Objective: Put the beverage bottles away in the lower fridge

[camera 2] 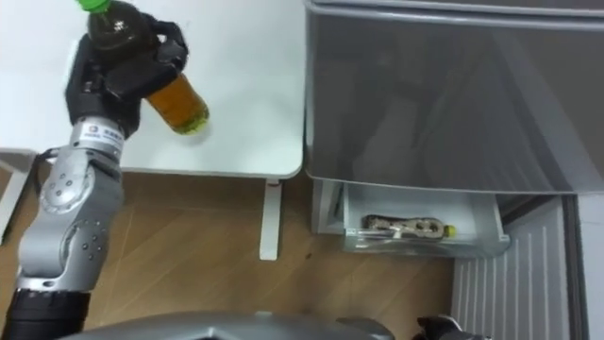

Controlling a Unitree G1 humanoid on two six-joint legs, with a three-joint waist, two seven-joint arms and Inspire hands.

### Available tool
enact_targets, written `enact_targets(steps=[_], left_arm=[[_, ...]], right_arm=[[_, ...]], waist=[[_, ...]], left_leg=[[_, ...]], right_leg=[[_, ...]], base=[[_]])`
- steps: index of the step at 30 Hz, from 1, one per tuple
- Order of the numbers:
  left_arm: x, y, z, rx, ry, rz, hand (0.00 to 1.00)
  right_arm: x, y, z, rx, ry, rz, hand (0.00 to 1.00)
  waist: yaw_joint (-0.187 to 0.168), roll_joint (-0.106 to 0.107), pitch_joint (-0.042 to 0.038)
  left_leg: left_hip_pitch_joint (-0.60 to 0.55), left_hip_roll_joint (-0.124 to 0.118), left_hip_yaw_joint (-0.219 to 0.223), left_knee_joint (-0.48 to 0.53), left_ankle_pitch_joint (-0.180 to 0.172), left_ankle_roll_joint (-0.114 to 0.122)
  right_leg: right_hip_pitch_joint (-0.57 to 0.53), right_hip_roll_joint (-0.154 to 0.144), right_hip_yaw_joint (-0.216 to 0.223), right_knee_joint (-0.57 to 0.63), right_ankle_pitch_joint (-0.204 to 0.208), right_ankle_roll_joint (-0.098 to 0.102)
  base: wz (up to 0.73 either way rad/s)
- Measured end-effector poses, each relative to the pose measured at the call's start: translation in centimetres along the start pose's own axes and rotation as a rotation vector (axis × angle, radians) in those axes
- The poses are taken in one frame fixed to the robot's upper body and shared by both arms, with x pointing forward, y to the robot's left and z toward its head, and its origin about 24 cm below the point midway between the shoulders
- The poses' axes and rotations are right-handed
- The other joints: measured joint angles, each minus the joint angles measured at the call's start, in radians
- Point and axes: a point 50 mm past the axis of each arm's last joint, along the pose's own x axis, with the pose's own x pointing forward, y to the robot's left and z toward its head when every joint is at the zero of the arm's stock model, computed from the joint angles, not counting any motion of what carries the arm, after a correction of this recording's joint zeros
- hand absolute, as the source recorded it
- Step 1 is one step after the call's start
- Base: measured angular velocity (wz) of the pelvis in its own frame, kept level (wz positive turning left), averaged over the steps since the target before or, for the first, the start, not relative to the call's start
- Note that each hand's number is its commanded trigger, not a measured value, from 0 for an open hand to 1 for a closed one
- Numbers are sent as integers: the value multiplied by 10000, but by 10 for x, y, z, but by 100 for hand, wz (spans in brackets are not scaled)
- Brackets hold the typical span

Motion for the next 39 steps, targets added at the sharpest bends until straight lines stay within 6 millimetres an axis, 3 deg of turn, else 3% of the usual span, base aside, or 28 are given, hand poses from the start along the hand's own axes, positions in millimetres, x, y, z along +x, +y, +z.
enact_targets(steps=[11,16,19,22,27,39], left_arm=[[-7,-13,-14,-1079,674,-805,100],[-8,-18,-24,-1234,1079,-991,100],[-9,-17,-34,-1259,1389,-1047,100],[-10,-20,-39,-1265,1586,-1224,100],[-17,-30,-47,-1337,1936,-1937,100],[-27,-36,-56,-1444,2345,-2821,100]], right_arm=[[-3,-3,33,-1351,-1401,-335,0],[-4,-2,41,-1618,-1752,-313,0],[-6,-4,50,-1747,-2106,-355,0],[-11,0,72,-1415,-3075,-86,0],[-21,36,111,-869,-4794,1430,0],[-32,46,127,-639,-5765,2700,0]], waist=[[142,-193,108],[156,-191,107],[153,-180,96],[132,-195,72],[-84,-155,-19],[-433,-177,-42]], left_leg=[[-60,82,53,-11,2,2],[-118,79,55,10,2,2],[-112,80,67,14,6,-5],[-109,80,64,59,10,-11],[-101,58,66,116,12,-14],[-249,-8,79,304,10,-12]], right_leg=[[6,-42,-275,9,-7,12],[-20,-38,-286,9,-7,13],[-17,-40,-285,17,-7,12],[1,-37,-291,20,-7,12],[74,-59,-271,27,-7,12],[2,-103,-399,161,-10,17]], base=[[4],[2],[0],[0],[7],[3]])
